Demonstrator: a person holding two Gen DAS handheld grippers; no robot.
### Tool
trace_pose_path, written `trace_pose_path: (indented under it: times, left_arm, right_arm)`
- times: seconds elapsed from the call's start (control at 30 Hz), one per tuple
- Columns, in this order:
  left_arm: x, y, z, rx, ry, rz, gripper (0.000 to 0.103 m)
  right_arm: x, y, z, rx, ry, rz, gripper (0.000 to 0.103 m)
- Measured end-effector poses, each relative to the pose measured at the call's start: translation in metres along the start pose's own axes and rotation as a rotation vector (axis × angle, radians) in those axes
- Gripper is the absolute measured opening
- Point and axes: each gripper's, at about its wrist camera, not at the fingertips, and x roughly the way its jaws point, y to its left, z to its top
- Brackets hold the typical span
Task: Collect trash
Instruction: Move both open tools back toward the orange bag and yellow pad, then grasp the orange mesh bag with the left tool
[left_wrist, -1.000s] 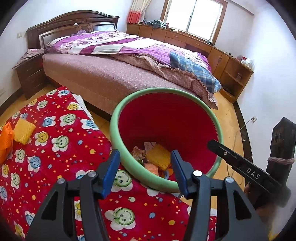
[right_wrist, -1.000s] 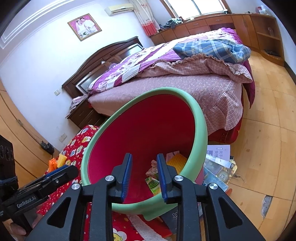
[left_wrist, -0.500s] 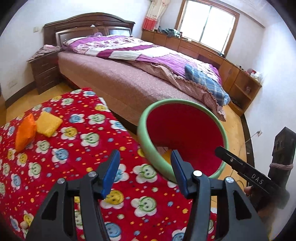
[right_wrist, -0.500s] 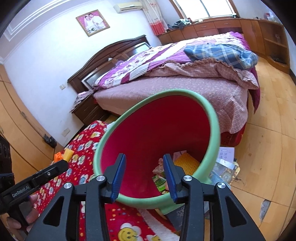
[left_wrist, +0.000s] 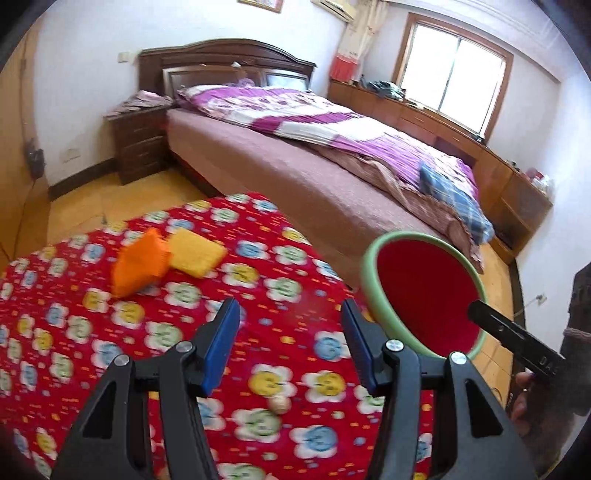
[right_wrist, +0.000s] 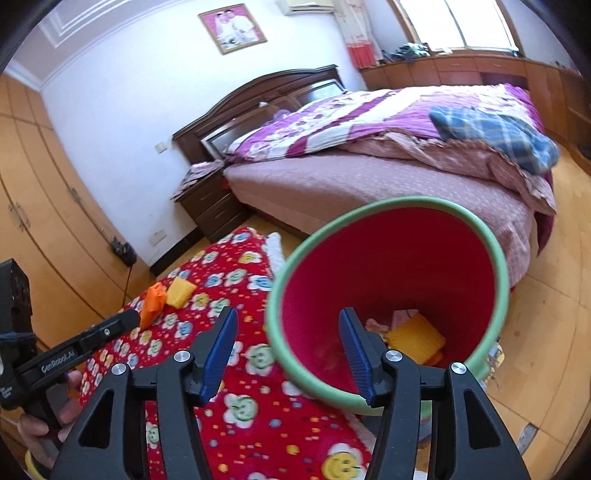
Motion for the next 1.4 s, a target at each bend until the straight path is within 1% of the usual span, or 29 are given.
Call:
trace_pose_path:
  times: [0.13,0.27,0.57,0.67,0.77,0.87,0.97,1.07,1.23,1.4]
  left_arm:
    - [-0.006,0.026,0.006,-0.012,-0.017,0.059,0.057]
    - [-0.009,0.057,0.013,-0.047,-0.028,0.111,0.057]
    - [-0.005,0.119,0.027,-0.114,-0.056,0.213,0.057]
    - [0.004,0.138,0.030,-0.141,-0.042,0.229,0.057]
    - [0.019,0.156,0.032,-0.176,-0.011,0.213,0.057]
    - [0.038,0.164,0.032,-0.188,0.022,0.204,0.057]
    - [0.059,0.170,0.032,-0.199,0.060,0.199,0.062]
    - [0.079,0.169,0.033,-0.204,0.082,0.187,0.062]
    - [0.105,0.166,0.036,-0.185,0.109,0.214,0.062]
    - [0.122,0.166,0.033,-0.206,0.128,0.222,0.068]
  right_arm:
    - [0.005,0.023,0.005,-0.038,-0.003,0.022,0.059]
    - [0.014,0.044,0.009,-0.072,0.005,0.041,0.061]
    - [0.051,0.080,0.019,-0.106,0.037,0.067,0.061]
    - [0.067,0.087,0.021,-0.108,0.055,0.074,0.061]
    - [0.083,0.093,0.024,-0.114,0.070,0.071,0.061]
    - [0.098,0.097,0.025,-0.116,0.087,0.069,0.061]
    - [0.110,0.098,0.024,-0.112,0.106,0.069,0.061]
    - [0.120,0.097,0.021,-0.109,0.126,0.070,0.061]
    - [0.130,0.093,0.018,-0.098,0.147,0.066,0.061]
    - [0.137,0.085,0.016,-0.085,0.164,0.061,0.061]
